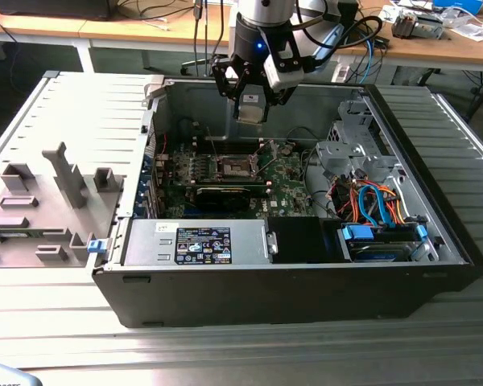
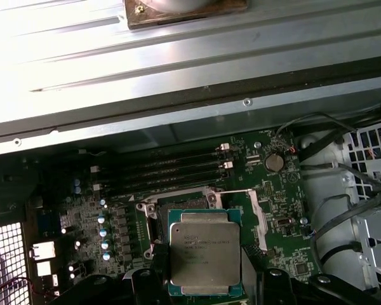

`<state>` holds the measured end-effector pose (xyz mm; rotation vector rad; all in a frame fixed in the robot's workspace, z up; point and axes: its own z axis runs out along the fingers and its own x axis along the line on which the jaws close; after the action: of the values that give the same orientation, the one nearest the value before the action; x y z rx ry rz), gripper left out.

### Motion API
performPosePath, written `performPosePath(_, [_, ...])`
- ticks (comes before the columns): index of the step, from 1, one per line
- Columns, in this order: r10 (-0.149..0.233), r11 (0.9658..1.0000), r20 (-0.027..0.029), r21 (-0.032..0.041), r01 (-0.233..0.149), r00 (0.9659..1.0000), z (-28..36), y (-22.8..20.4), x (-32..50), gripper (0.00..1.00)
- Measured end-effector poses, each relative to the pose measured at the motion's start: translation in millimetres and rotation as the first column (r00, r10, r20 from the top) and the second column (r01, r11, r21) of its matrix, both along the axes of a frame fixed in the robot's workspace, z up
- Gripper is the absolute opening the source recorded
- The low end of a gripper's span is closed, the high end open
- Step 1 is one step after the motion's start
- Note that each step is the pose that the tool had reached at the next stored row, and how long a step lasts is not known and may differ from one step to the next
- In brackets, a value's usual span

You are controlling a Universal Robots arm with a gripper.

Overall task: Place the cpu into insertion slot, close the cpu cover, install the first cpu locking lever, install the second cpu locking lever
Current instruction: 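Place the cpu into insertion slot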

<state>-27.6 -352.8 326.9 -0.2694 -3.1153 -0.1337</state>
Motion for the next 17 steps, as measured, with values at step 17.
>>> performPosePath(17, [-0.024, 0.9997, -0.0001, 0.0000, 0.024, 0.9997, 0.0, 0.0, 0.0, 0.54])
